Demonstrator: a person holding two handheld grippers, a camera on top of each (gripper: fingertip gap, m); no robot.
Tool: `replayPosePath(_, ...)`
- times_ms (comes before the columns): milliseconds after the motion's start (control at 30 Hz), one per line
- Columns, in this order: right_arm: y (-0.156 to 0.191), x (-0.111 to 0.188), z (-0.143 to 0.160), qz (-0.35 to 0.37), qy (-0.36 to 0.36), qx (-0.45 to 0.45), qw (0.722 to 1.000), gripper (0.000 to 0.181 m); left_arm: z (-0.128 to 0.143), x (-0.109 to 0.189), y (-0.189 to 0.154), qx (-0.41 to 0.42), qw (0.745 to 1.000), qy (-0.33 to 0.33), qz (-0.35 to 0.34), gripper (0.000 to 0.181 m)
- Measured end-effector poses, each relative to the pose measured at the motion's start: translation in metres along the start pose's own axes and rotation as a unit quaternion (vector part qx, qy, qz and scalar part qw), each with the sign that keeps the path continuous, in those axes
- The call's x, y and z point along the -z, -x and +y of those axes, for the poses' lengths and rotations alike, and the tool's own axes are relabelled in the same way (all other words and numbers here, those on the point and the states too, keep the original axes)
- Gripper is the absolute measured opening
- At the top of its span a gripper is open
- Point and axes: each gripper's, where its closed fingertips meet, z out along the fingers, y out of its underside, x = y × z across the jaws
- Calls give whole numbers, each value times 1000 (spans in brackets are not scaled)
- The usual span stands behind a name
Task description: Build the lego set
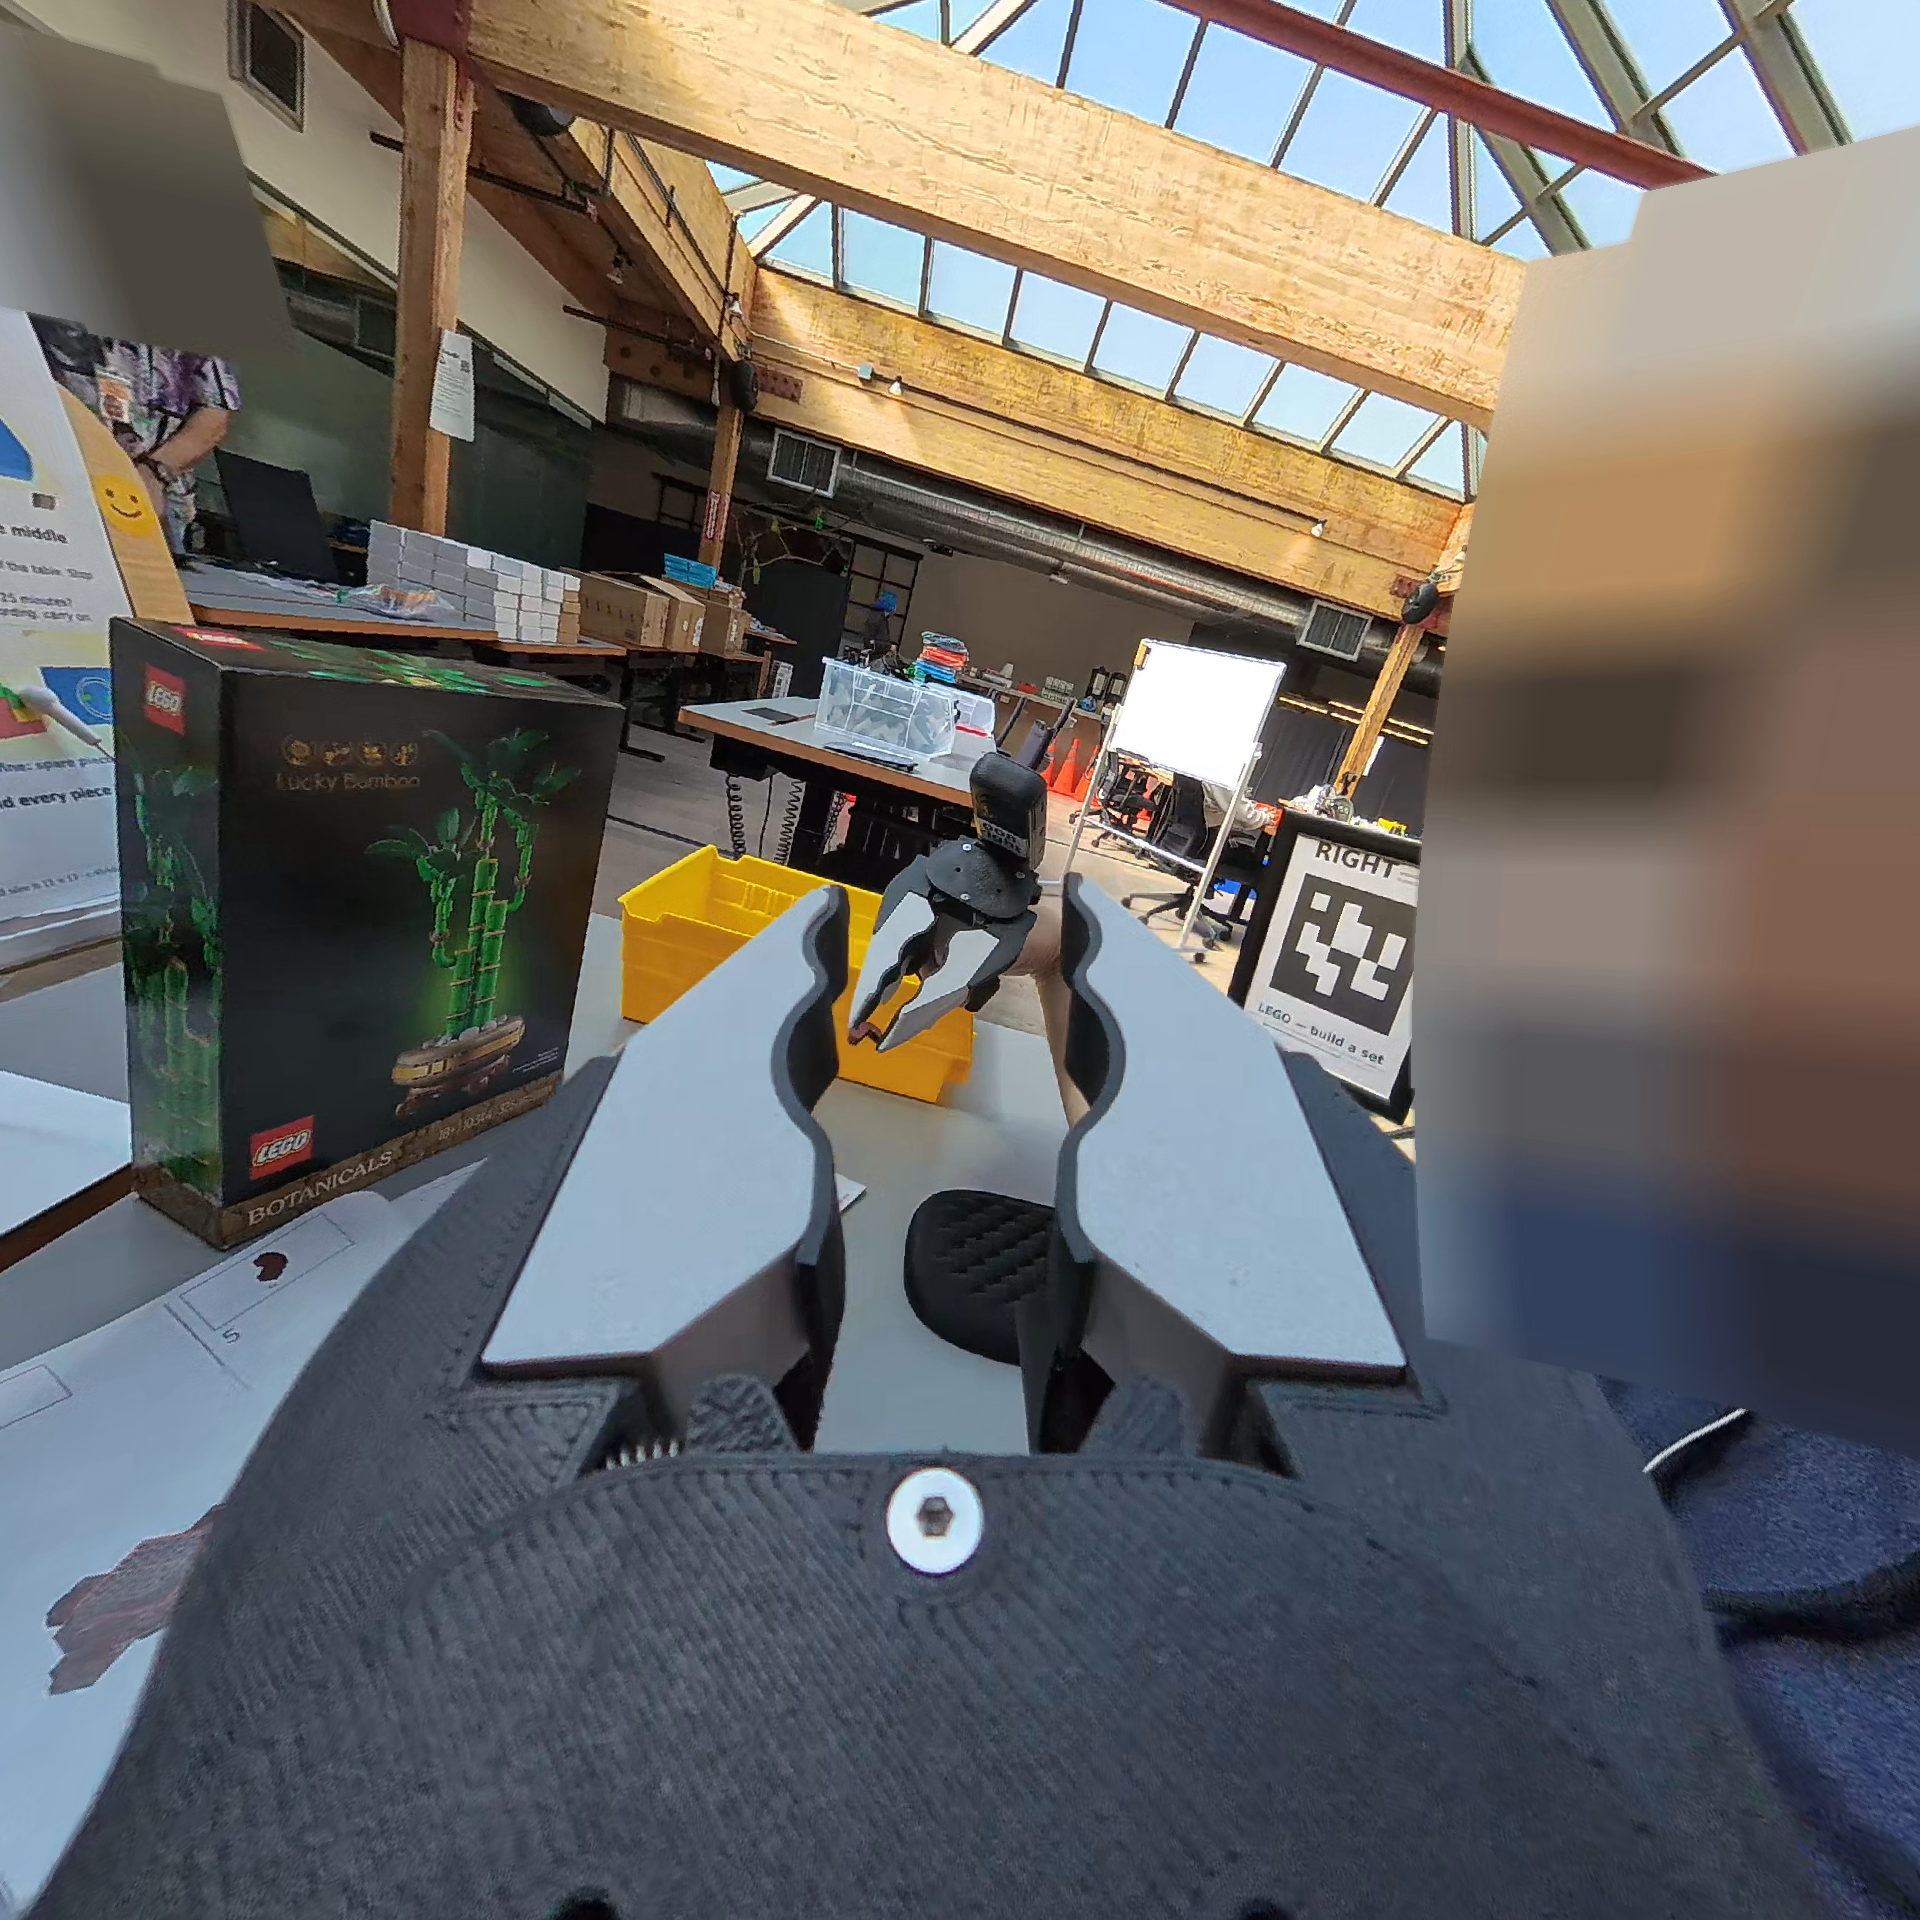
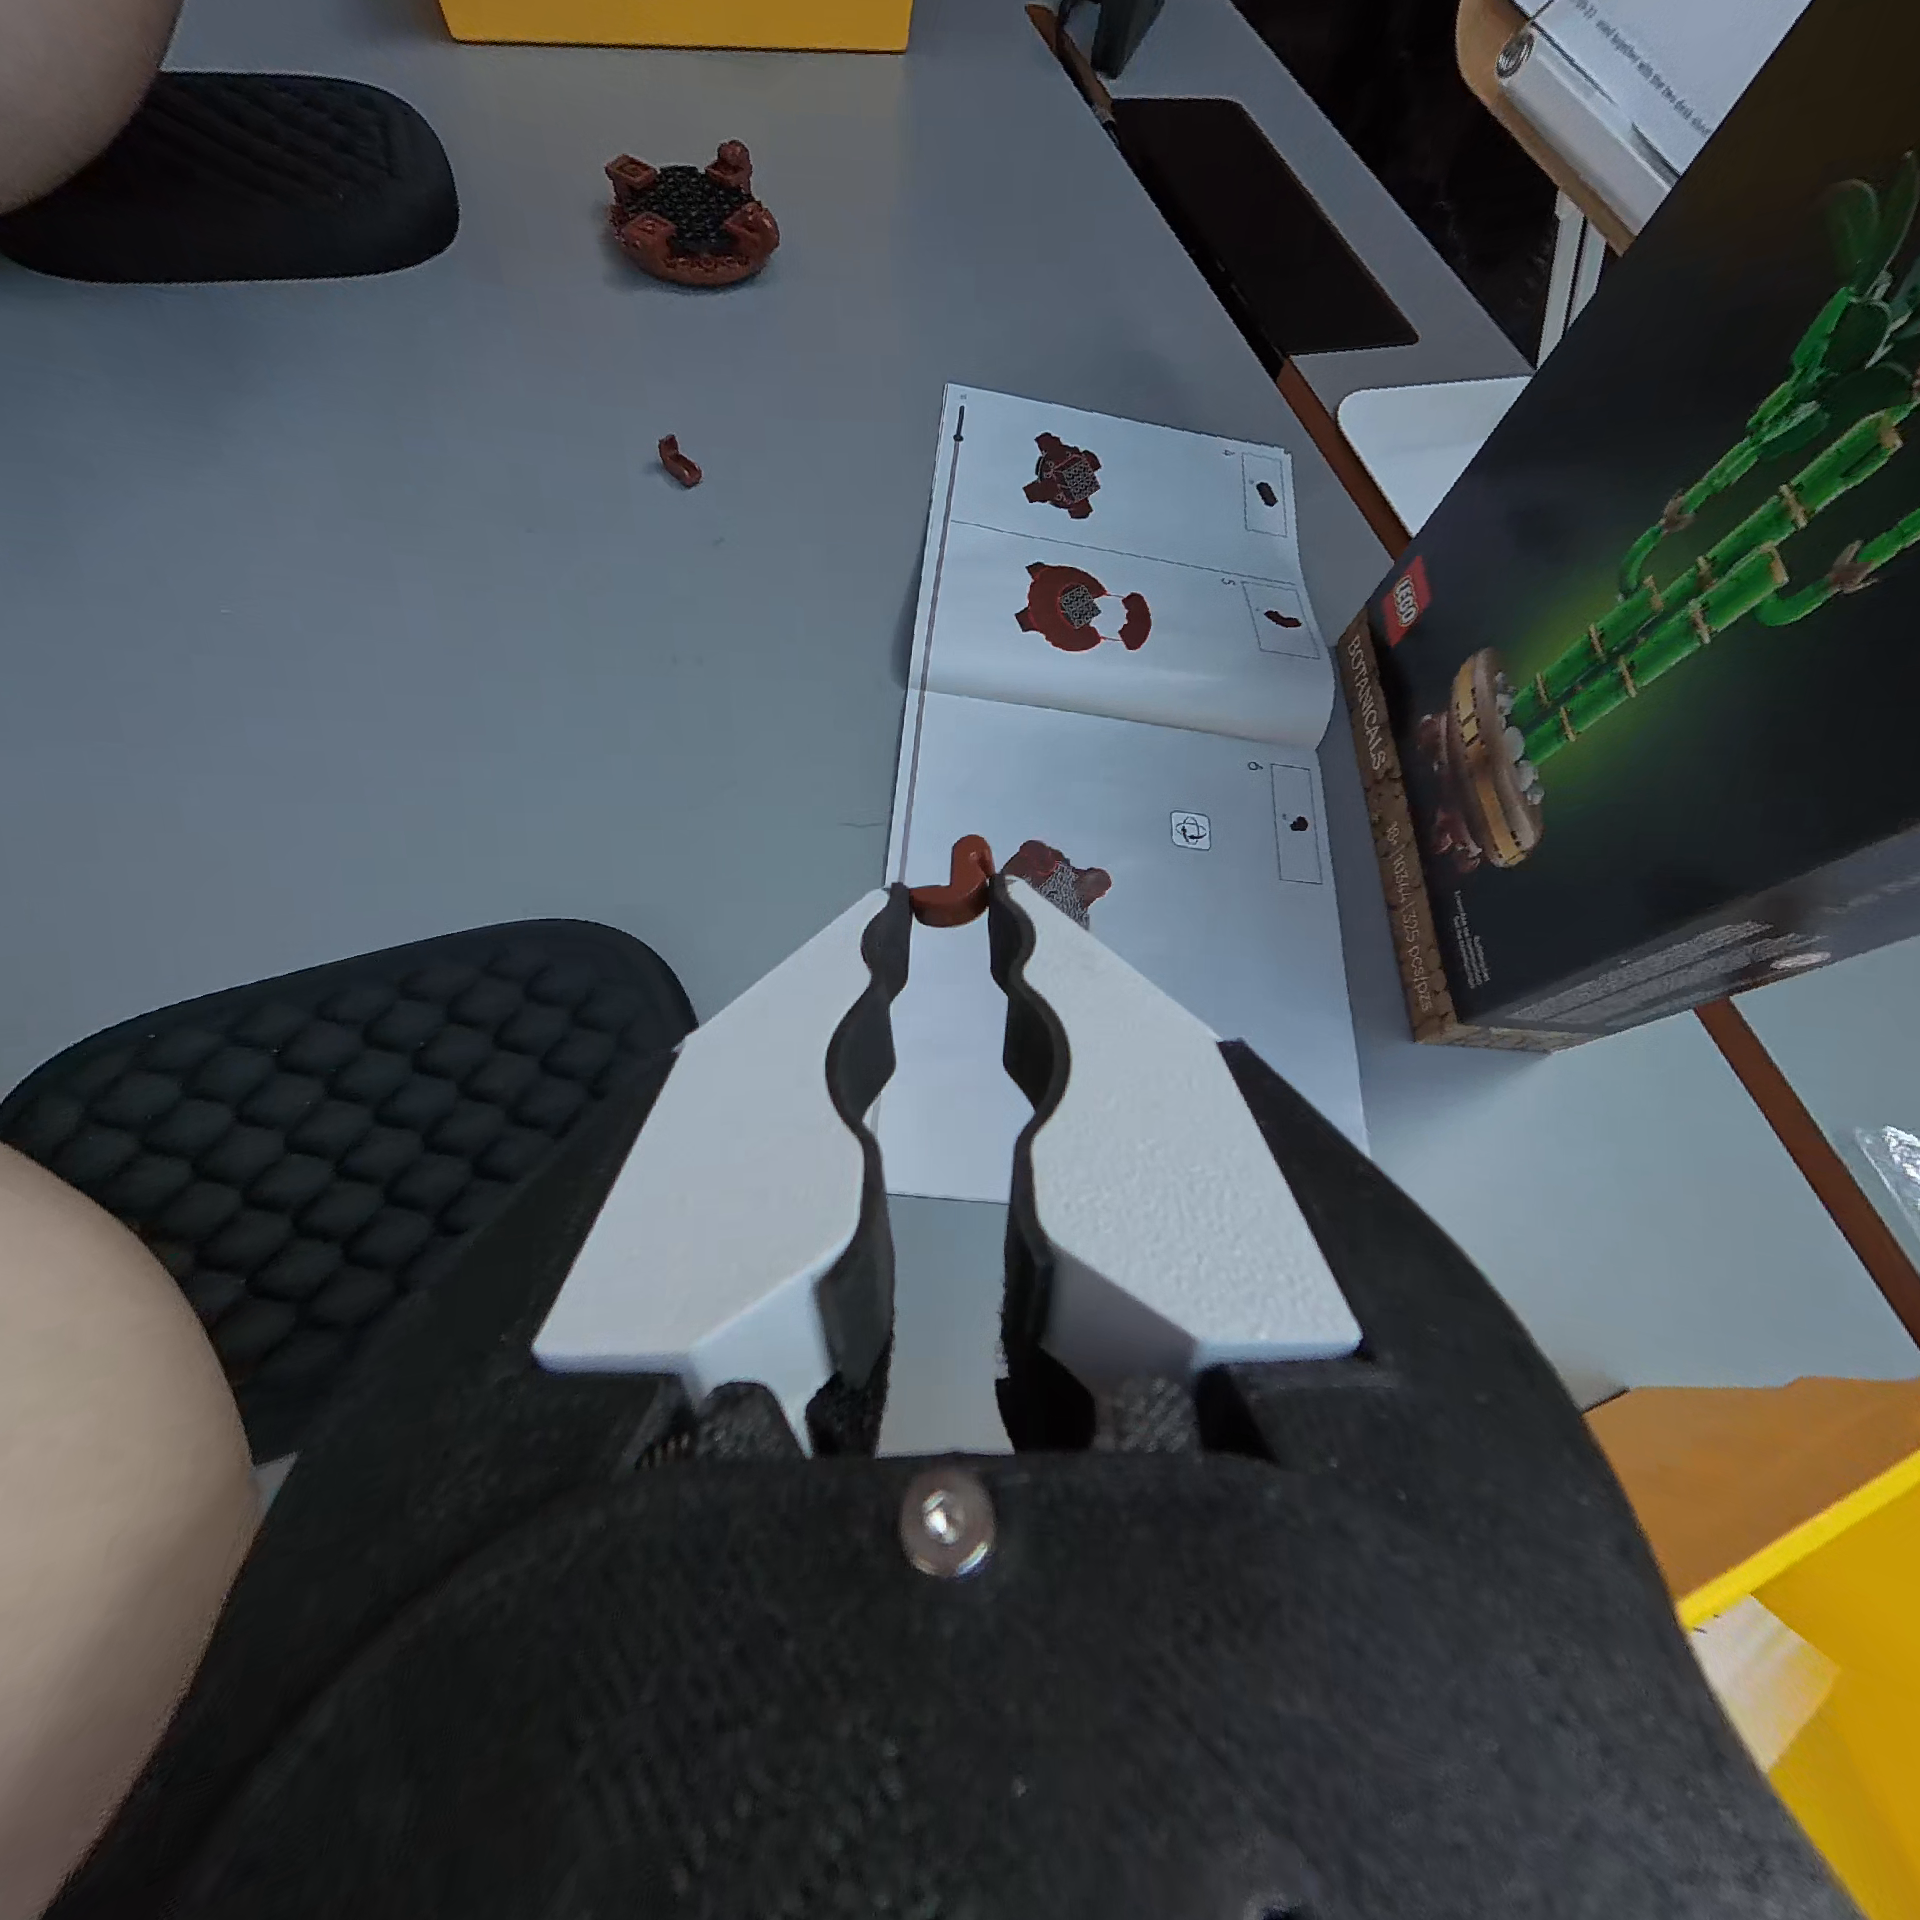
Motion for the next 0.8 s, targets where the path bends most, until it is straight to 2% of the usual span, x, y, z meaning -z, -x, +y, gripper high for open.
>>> replayPosePath(67, -10, 1, -21, 36, -24, 44, 998, 15, -1, 6, 13, -37, 998, 11, -57, 40)
replayPosePath(133, -19, 4, -64, 82, -88, 111, 987, 15, -10, 24, 33, -101, 982, -1, -157, 39)
replayPosePath(167, -20, 6, -90, 101, -130, 144, 976, 15, -11, 37, 41, -139, 969, 5, -203, 39)
replayPosePath(233, -11, 4, -135, 109, -204, 190, 954, 14, 2, 68, 55, -204, 936, 61, -281, 40)
replayPosePath(300, -1, -15, -158, 96, -216, 215, 948, 14, 27, 109, 70, -236, 895, 143, -349, 49)
replayPosePath(367, 3, -47, -164, 87, -179, 237, 951, 14, 59, 153, 80, -221, 869, 222, -384, 56)
replayPosePath(500, 20, -112, -157, 34, -108, 271, 956, 15, 125, 217, 86, -83, 867, 294, -394, 61)
replayPosePath(567, 31, -134, -156, 10, -99, 276, 956, 15, 150, 234, 88, -50, 860, 318, -397, 58)
replayPosePath(667, 45, -154, -159, -17, -106, 278, 955, 14, 176, 241, 93, -48, 845, 349, -402, 54)
replayPosePath(800, 52, -166, -155, -31, -94, 281, 955, 14, 200, 253, 105, -60, 800, 413, -431, 51)
